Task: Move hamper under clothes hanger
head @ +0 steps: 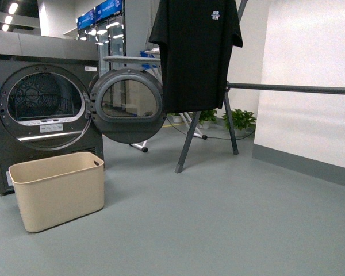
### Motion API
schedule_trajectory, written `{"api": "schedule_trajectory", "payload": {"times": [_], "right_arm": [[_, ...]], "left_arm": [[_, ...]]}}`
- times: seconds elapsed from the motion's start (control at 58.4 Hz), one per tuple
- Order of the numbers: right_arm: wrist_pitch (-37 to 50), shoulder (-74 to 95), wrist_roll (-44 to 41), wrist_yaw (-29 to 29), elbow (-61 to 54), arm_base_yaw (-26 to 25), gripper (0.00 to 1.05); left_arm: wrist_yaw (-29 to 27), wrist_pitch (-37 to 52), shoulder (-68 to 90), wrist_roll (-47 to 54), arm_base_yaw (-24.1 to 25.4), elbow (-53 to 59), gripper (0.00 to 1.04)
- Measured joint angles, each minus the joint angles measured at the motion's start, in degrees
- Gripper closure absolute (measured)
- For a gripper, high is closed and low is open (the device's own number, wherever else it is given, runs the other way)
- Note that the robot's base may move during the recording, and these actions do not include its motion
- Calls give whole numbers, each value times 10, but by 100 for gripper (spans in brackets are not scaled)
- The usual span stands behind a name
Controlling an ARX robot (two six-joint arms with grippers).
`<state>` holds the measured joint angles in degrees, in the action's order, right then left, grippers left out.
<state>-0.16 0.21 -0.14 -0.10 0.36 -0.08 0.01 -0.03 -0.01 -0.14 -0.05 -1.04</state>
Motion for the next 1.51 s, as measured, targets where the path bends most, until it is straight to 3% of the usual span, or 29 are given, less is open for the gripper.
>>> {"api": "schedule_trajectory", "payload": {"times": [1.507], "right_arm": [[0, 0, 0, 0, 0, 0, 8]], "left_arm": [[0, 0, 0, 0, 0, 0, 7]]}}
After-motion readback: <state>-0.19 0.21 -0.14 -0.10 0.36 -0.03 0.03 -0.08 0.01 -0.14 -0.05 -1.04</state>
